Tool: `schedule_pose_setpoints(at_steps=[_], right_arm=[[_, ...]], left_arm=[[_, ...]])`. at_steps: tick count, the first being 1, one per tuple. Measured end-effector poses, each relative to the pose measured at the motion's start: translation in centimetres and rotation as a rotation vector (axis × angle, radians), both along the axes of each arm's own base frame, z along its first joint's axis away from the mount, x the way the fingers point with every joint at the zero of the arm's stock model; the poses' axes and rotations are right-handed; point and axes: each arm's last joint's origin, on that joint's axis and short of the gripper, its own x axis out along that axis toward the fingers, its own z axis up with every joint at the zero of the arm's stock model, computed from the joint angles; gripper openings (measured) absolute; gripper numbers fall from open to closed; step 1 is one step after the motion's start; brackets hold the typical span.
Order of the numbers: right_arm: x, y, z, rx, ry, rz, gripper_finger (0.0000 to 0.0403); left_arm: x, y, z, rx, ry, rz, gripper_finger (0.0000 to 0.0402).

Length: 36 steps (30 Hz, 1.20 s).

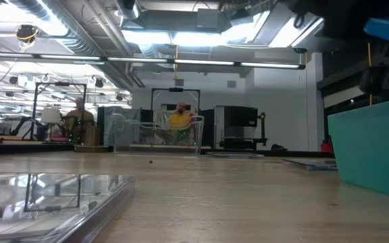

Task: Pick & place jewel cases by type
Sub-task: Put the blue cd case into the green bin

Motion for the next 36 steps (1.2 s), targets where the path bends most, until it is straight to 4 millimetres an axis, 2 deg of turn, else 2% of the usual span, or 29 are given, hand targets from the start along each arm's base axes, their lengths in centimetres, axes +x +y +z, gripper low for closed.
schedule_pose_setpoints(at_steps=[6, 12, 18, 21, 26, 36], right_arm=[[-0.6, 0.4, -1.9, 0.006, 0.013, -0.01, 0.0039], [-1.2, 0.4, -3.4, 0.01, 0.034, -0.028, 0.005], [-1.8, 0.7, -4.5, 0.017, 0.039, -0.021, 0.0039], [-1.8, 0.7, -4.8, 0.027, 0.029, -0.038, 0.0042], [-1.7, 0.7, -4.9, 0.003, 0.02, -0.057, 0.0069], [-1.7, 0.7, -4.8, 0.011, 0.031, -0.061, 0.0064]], left_arm=[[0.0, 0.1, 0.0, -0.005, -0.004, 0.004, 0.0104], [0.0, 0.1, 0.1, -0.009, -0.007, 0.005, 0.0104], [0.0, 0.1, 0.0, -0.022, -0.011, 0.006, 0.0104], [0.0, 0.1, 0.1, -0.022, -0.012, 0.013, 0.0104], [0.0, 0.2, 0.1, -0.021, -0.012, 0.024, 0.0104], [0.0, 0.2, 0.0, -0.02, -0.012, 0.04, 0.0104]])
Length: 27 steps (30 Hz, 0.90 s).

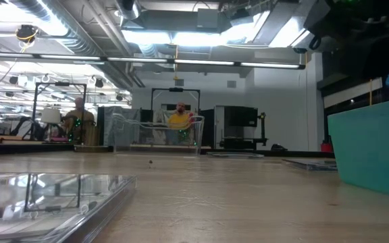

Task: Pick & place jewel cases by type
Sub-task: Put the blue cd case into the green bin

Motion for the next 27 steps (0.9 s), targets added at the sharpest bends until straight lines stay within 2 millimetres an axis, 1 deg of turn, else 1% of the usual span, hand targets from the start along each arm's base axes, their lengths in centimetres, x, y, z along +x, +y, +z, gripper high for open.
schedule_pose_setpoints(at_steps=[5, 19, 27], right_arm=[[0.0, 0.0, 0.1, 0.025, 0.006, 0.01, 0.0064], [0.0, 0.1, 0.1, 0.026, 0.005, 0.01, 0.0065], [0.9, 0.2, 1.2, 0.015, -0.043, 0.003, 0.0065]], left_arm=[[0.0, 0.0, 0.0, -0.003, -0.001, 0.001, 0.0104], [0.1, 0.0, -0.1, -0.003, 0.003, 0.001, 0.0104], [0.6, -0.1, -0.5, -0.016, 0.013, -0.006, 0.0104]])
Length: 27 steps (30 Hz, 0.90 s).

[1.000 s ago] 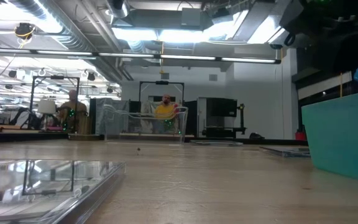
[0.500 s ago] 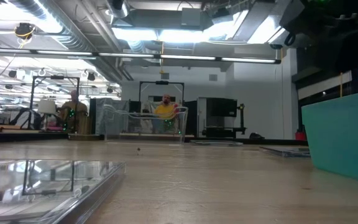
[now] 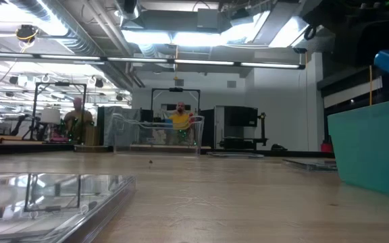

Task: Pick & place jewel cases by type
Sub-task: Put the blue cd case into the green bin

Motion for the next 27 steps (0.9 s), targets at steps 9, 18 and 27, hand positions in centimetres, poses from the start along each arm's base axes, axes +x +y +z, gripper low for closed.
schedule_pose_setpoints(at_steps=[9, 18, 27], right_arm=[[-0.8, -0.3, -0.5, -0.083, 0.058, 0.008, 0.0123], [-1.0, -0.4, -0.6, -0.108, 0.104, -0.014, 0.0206], [-0.6, -0.8, 2.3, -0.368, 0.037, 0.079, 0.0209]], left_arm=[[0.0, 0.0, -0.1, -0.001, 0.004, -0.001, 0.0104], [0.0, 0.0, -0.1, -0.001, 0.005, -0.001, 0.0104], [0.0, 0.0, -0.1, -0.001, 0.005, -0.001, 0.0104]])
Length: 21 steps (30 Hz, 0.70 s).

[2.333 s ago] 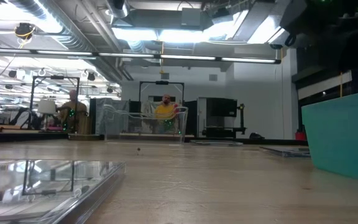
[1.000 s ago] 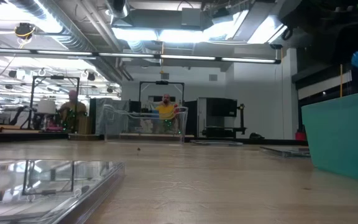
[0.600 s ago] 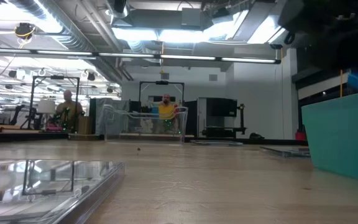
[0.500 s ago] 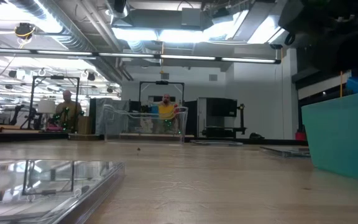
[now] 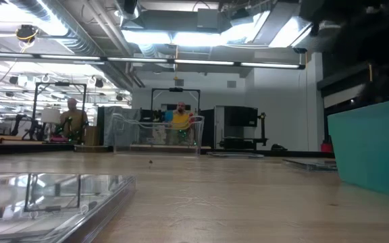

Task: Pick & place jewel cases by type
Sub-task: Put the blue cd case into the green bin, then put the middle black cd case into the transparent bin

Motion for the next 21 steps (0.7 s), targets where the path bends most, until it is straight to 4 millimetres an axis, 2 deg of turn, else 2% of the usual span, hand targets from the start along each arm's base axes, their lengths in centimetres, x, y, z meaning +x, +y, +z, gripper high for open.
schedule_pose_setpoints(at_steps=[6, 9, 15, 21], right_arm=[[0.9, -0.7, 3.6, -0.353, -0.111, 0.077, 0.0209], [1.5, -1.0, 5.2, -0.464, -0.173, 0.071, 0.0209], [2.3, -1.4, 7.2, -0.55, -0.255, 0.033, 0.0209], [2.5, -1.7, 8.2, -0.647, -0.276, -0.081, 0.0209]], left_arm=[[0.0, 0.0, 0.0, 0.0, 0.0, 0.003, 0.0104], [0.0, 0.0, 0.0, 0.0, 0.0, 0.007, 0.0104], [0.0, -0.1, 0.1, -0.011, -0.012, 0.004, 0.0104], [0.0, -0.6, 0.1, -0.011, -0.012, -0.016, 0.0104]])
